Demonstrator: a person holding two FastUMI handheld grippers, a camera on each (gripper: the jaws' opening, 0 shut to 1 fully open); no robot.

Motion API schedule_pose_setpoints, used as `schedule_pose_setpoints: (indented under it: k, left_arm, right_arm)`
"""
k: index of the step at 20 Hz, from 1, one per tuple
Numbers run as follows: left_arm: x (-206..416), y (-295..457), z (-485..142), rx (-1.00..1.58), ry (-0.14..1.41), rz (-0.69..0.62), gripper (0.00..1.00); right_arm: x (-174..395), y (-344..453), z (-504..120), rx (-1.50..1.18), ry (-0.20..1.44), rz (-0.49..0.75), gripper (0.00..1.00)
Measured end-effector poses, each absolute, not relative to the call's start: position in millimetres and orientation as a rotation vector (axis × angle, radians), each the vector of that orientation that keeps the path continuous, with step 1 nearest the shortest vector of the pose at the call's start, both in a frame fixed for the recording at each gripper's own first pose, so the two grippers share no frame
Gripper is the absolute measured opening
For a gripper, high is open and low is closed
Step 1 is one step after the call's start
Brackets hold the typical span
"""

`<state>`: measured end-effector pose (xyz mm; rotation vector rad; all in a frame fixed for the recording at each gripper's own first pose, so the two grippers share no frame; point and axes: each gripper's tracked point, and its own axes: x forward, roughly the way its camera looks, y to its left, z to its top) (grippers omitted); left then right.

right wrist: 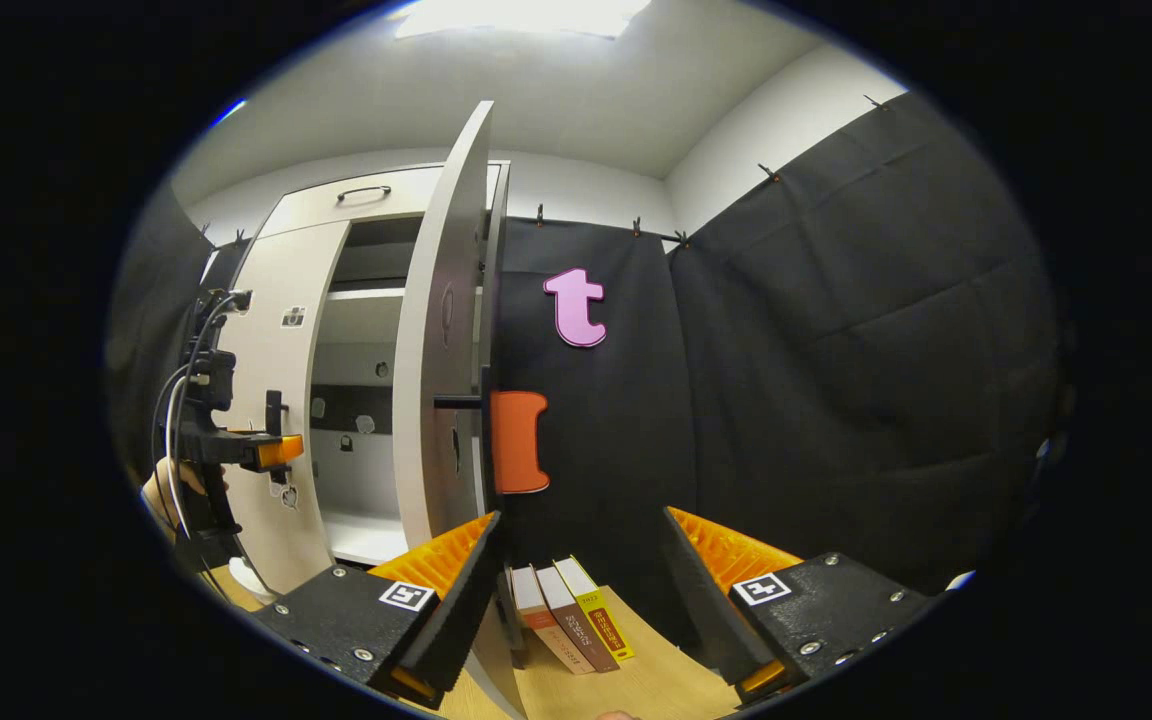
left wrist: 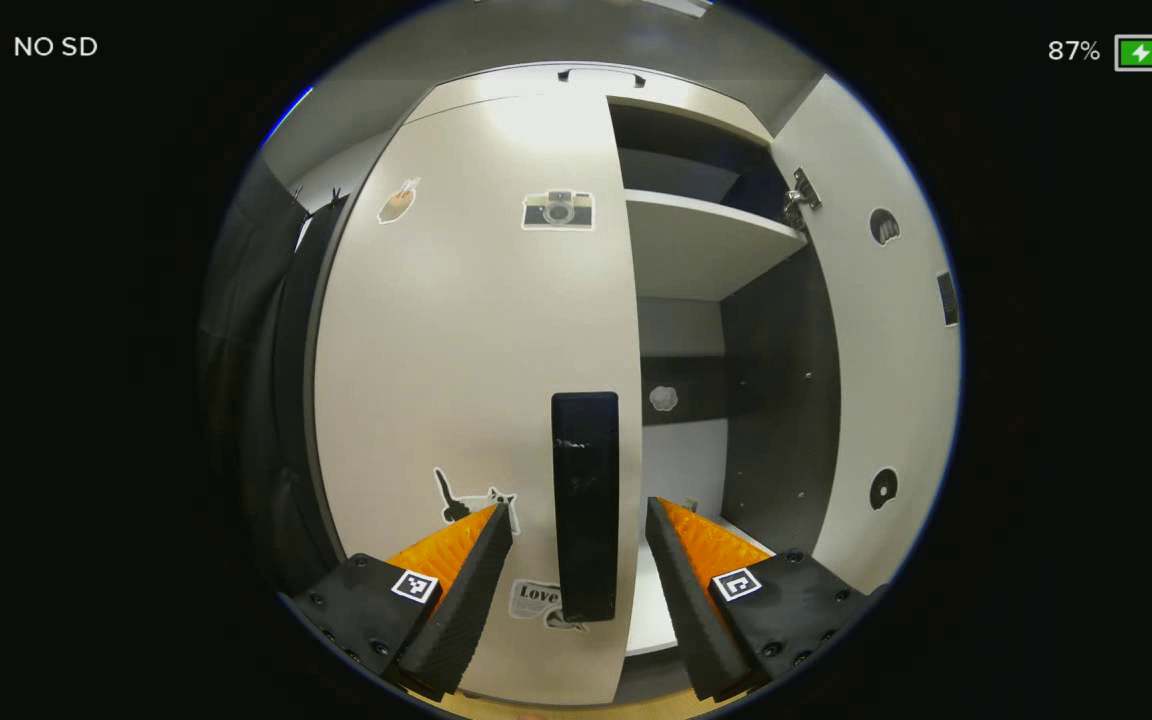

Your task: Open the right door of the double-door shoe cabinet with the right hand, and open the left door with the left hand.

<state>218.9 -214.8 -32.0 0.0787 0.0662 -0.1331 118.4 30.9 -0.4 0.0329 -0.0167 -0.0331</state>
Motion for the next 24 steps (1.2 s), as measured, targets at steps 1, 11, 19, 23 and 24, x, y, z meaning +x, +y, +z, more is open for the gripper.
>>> schedule_pose_setpoints:
  k: [1,11,19,23,24]
  left_arm:
    - [222.5,-211.8,-32.1,0.082,0.069,-0.118,0.81]
    - [219.1,-219.3,-40.2,0.106,0.115,-0.153,0.30]
    - [210.6,-216.6,-40.3,0.044,0.104,-0.199,0.06]
    - [210.1,-212.7,-41.4,0.030,0.105,-0.249,0.06]
    - [209.0,-211.4,-40.7,0.018,0.105,-0.262,0.06]
  right_arm:
    - [118.8,31.2,-0.8,0.035,-0.016,-0.029,0.93]
    - [113.7,38.7,-4.3,0.044,-0.010,0.004,0.93]
    - [109.1,42.9,-5.3,0.044,0.000,0.014,0.93]
    - [100.3,57.2,-4.3,0.054,0.000,0.037,0.93]
    - [98.5,61.2,-3.9,0.051,-0.003,0.040,0.93]
